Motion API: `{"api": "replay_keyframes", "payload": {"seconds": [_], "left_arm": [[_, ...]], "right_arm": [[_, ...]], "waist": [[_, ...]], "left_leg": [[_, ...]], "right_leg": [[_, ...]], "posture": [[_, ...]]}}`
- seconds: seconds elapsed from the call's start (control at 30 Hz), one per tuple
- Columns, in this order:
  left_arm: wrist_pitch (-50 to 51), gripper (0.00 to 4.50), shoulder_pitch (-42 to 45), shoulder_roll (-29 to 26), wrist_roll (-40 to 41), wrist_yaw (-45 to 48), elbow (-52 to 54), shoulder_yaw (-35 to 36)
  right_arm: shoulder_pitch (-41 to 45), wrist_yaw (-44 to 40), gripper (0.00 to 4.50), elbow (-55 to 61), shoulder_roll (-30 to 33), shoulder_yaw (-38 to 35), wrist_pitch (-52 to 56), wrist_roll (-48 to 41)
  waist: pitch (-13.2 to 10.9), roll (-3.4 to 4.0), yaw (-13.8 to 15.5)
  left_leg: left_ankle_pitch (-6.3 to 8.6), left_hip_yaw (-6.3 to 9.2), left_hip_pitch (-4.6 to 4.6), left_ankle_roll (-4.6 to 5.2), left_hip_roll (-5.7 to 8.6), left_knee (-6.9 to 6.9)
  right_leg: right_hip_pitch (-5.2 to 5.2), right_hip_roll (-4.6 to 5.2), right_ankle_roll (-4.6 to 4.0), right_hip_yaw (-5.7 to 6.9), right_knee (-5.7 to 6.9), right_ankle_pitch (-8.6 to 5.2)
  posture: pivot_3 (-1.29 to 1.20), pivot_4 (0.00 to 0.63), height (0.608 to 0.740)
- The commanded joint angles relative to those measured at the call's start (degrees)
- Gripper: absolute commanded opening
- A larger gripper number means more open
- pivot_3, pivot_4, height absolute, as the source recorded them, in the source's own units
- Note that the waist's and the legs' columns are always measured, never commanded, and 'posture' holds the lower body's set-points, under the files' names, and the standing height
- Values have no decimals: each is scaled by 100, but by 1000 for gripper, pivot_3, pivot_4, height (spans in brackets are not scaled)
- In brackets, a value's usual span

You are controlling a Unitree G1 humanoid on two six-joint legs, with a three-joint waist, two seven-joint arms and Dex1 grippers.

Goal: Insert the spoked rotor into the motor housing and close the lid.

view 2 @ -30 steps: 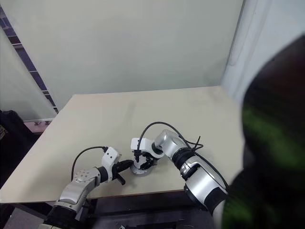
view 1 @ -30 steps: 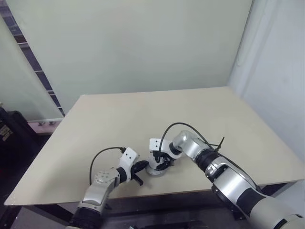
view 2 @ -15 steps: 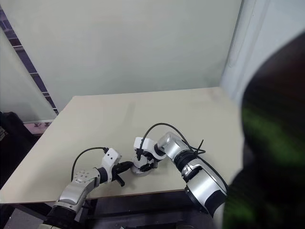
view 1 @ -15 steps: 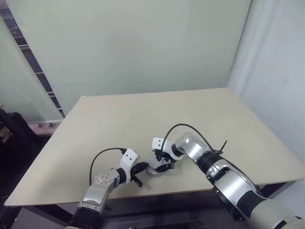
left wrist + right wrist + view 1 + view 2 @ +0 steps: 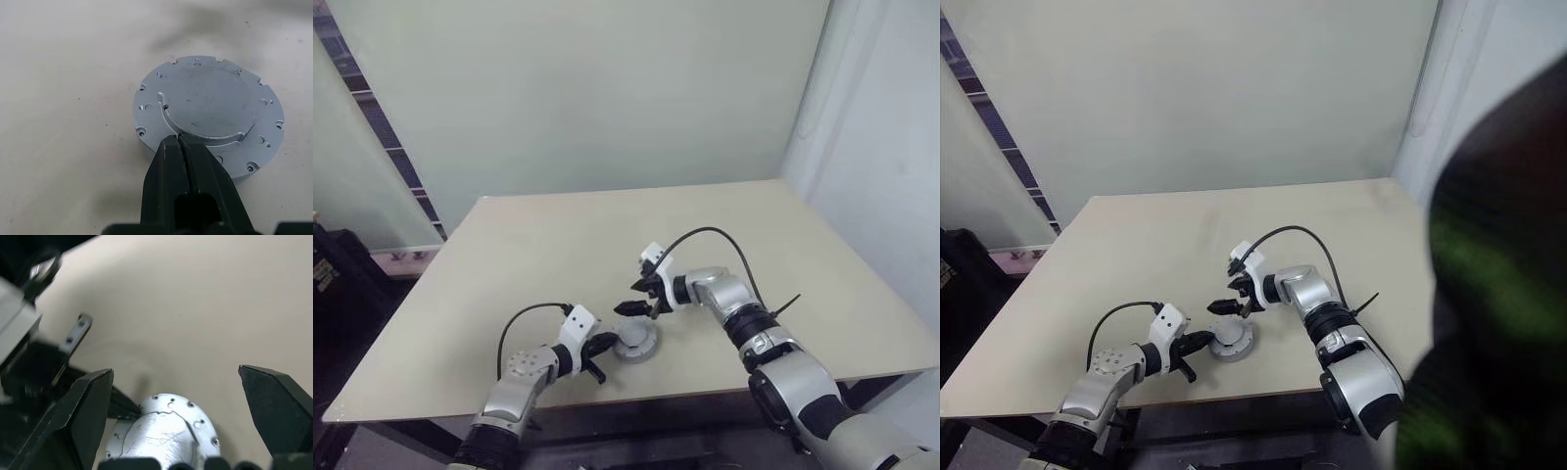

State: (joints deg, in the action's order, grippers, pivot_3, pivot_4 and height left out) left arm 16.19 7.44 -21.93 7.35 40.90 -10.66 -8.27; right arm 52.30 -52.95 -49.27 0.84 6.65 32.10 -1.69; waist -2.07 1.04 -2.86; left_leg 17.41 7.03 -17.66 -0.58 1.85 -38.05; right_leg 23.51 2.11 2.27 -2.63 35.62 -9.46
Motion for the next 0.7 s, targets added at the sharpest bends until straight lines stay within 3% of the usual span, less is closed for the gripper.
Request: {"api": "replay_keyframes", "payload": {"seconds": [0.03, 0.23, 0.4, 0.7], "left_arm": [[17, 0, 69, 28, -91, 116, -16, -202], [-2, 0, 119, 59, -96, 129, -41, -208], [-7, 0, 137, 57, -99, 163, -61, -213], [2, 0, 194, 58, -128, 217, -94, -211]], "right_arm": [[250, 661, 4478, 54, 181, -650, 1161, -443], [7, 1402, 4478, -272, 386, -1637, 2496, -1102], [-177, 1902, 4478, -447, 377, -2388, 2971, -1618], [-427, 2384, 4478, -583, 34, -2826, 3138, -2061]], "waist": [[0, 0, 0], [-1, 0, 0], [-2, 1, -2], [-3, 1, -2]], "left_leg": [[0, 0, 0, 0, 0, 1], [0, -4, -2, 1, 0, 7], [0, -8, -5, 1, 0, 6], [0, -6, -6, 2, 0, 7]], "right_leg": [[0, 0, 0, 0, -1, 0], [2, 0, -4, -1, -6, -2], [1, 0, -4, -3, -10, -5], [0, 0, 1, -2, -13, -11]], "posture": [[0, 0, 740], [0, 0, 740], [0, 0, 740], [0, 0, 740]]}}
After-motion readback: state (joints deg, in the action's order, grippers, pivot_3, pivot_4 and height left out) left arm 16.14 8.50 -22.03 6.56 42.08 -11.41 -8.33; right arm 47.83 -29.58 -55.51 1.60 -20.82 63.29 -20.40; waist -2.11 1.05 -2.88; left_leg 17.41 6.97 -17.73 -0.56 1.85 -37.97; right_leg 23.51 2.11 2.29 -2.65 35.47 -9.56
